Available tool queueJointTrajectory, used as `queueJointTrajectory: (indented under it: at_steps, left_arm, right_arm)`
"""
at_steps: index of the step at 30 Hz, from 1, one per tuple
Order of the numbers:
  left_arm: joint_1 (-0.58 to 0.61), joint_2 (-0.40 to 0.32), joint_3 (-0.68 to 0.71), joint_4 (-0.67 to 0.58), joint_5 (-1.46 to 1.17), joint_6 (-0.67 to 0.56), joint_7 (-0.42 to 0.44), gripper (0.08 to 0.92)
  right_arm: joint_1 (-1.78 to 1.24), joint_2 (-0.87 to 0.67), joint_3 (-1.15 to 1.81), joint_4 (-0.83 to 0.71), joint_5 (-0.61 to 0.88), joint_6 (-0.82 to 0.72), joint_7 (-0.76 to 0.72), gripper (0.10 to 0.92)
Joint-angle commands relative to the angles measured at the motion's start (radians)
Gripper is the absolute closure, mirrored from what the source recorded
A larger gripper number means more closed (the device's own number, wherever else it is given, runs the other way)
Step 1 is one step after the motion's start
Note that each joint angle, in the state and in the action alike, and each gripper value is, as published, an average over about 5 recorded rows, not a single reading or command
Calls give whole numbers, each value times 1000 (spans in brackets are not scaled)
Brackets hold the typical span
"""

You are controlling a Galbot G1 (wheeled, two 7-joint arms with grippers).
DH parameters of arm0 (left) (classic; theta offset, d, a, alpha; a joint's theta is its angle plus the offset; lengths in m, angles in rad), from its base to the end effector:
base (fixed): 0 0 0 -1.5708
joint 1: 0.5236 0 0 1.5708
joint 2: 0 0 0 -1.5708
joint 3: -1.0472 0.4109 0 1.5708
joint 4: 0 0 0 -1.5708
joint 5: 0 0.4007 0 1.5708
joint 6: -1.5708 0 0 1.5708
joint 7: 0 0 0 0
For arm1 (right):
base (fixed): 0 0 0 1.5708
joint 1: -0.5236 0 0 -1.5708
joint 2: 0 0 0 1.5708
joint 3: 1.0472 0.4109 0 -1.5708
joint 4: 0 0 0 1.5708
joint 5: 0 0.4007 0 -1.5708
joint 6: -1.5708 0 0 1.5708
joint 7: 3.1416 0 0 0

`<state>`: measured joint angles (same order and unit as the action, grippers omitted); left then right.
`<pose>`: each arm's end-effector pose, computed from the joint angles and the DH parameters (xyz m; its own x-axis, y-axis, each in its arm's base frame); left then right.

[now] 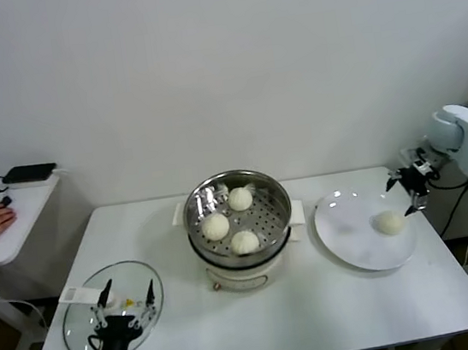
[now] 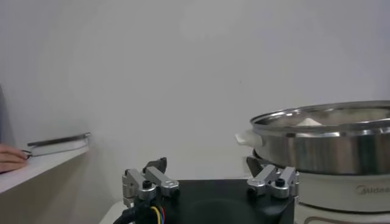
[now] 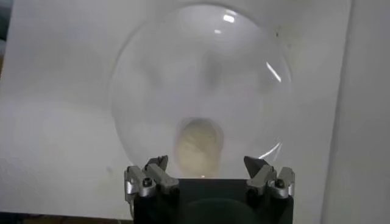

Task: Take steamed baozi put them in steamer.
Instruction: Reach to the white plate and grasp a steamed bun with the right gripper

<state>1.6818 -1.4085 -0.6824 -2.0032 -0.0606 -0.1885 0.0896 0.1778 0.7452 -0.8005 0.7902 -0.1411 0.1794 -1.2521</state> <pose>0.1526 0.0960 -0.3986 -0.9990 0.0443 0.0095 0.0453 0.9855 0.1636 0.6565 -0.3220 -0.1626 -0.1459 -0.0646 0.9872 -0.9816 -0.1145 -0.1526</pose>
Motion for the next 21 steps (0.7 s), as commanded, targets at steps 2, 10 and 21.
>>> queueJointTrajectory:
  at_steps: [2,10,21]
  left_arm:
    - [5,-1,-2,3,-9,-1,4,177]
    - [-6,-4,5,20,-2,-2,1,177]
    - [-7,-5,1,26,0,-4,-1,177]
  right_arm:
    - [-129,98,183,-239,-156,18,31,203]
    - [-152,138,201,-273,-163,12,49,203]
    - [-162,200,238,-331,-168,11,80,203]
